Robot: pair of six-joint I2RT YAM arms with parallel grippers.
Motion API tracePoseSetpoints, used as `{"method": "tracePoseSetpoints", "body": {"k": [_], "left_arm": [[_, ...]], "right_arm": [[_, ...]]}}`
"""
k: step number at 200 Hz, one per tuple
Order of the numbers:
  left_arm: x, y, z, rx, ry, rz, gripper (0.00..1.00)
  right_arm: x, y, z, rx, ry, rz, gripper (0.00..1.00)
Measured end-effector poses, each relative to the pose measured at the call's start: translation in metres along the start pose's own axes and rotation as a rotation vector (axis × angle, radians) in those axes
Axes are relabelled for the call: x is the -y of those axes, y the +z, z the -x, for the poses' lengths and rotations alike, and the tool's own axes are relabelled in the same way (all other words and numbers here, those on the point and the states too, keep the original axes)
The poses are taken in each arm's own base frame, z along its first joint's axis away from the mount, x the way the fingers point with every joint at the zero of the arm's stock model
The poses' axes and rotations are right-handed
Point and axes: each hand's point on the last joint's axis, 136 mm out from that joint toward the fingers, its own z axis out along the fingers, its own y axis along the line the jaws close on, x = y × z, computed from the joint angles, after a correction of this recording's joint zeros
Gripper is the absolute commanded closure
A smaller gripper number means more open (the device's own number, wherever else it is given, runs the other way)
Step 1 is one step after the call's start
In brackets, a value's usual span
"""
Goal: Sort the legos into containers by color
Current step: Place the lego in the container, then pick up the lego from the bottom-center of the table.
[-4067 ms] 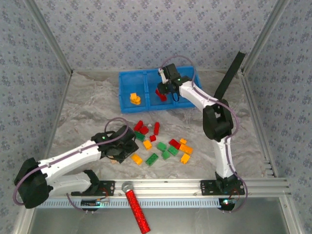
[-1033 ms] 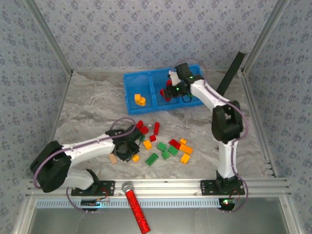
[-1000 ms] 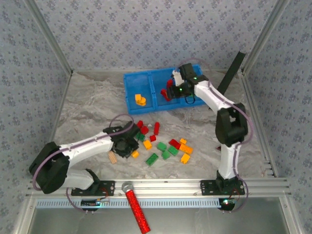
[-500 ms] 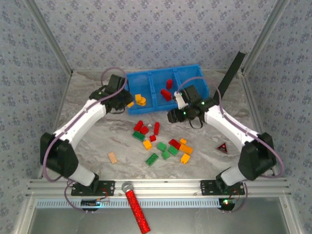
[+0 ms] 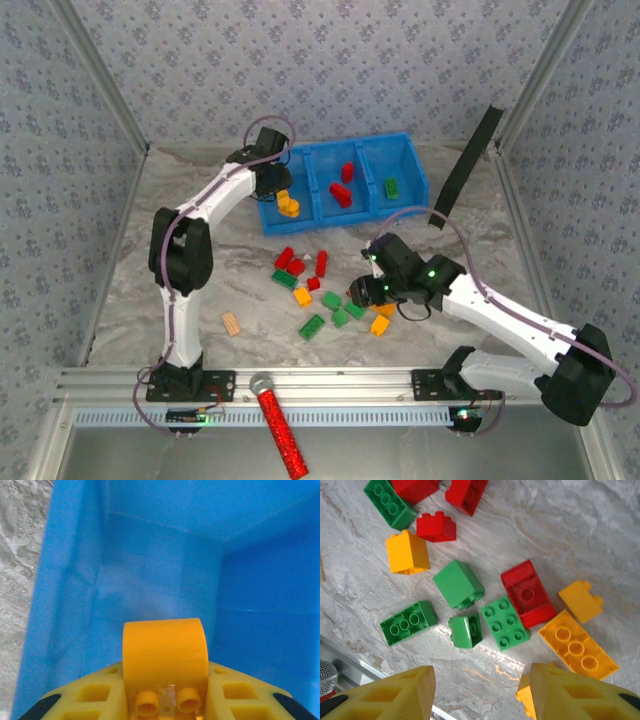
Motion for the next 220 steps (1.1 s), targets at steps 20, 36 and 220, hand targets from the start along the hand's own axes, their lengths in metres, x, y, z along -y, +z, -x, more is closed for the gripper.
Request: {"method": "tracePoseSetpoints", "body": {"k": [20,36,220], "left_arm": [[-0.001,0.009,-0.003,-0.028,0.018,0.014,0.64],[0.004,0.013,-0.002,-0.038,0.022,0.005,0.59],[0.024,-0.014,0.014,-0.046,0.044,-0.093,0.39]], "right_arm": [[0.0,0.004,-0.013,-0.018,0.013,-0.016,0.46],[0.0,0.009,-0.021,-0.035,0.019,-0.025,0.46],[-0.037,0.071,-0.037,-0.221,-0.164,-0.113,0.45]]}}
